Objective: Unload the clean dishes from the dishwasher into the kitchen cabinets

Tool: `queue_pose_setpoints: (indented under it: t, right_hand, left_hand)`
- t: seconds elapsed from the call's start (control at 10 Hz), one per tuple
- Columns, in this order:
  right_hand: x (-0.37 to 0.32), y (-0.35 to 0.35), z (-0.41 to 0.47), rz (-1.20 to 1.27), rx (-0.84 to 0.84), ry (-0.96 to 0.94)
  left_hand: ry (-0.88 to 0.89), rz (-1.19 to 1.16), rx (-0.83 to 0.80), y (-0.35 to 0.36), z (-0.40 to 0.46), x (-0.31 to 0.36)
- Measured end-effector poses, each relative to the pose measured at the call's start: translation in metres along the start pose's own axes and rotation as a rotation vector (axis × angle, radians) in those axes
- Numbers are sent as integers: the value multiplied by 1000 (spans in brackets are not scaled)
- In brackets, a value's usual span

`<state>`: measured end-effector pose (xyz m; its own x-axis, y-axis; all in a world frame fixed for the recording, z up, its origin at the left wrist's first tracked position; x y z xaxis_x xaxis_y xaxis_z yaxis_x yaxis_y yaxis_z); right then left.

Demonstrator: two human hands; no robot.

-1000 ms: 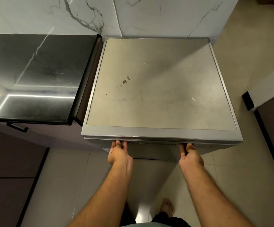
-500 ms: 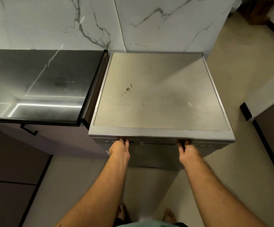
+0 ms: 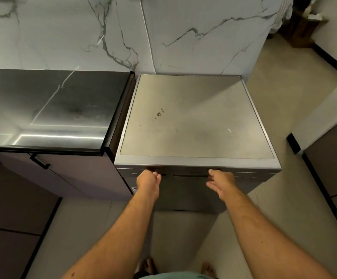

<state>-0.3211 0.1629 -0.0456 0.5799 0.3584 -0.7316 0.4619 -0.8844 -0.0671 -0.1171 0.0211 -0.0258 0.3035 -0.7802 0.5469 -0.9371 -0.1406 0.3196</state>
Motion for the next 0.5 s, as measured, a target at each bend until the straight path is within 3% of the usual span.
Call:
queue_pose_setpoints:
  t: [0.1,0.2,0.3,0.5]
  right_hand:
    - [-14,4,-23,-658,103,-225]
    - [-16,8,-43,-964,130,-361]
    - [-4,10,-64,-1073,115,-431]
    - [19,20,-77,-1187,47,-548]
  left_hand:
    - [12,210,-138,-5,-11,1]
    - [129,601,-254,-11,-22,5]
    - [493,1206,-319,-17,-33,16]
    - [775,1618,-292,-36,-34,19]
Point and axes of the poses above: each hand's wrist, its own z-axis towards the middle knuckle, its own y-axis out of the palm, x = y × z, the point moved 5 cm from there along z, towards the middle knuckle, and after that the axes turned 2 degrees about -y, right-handed, at the moved point
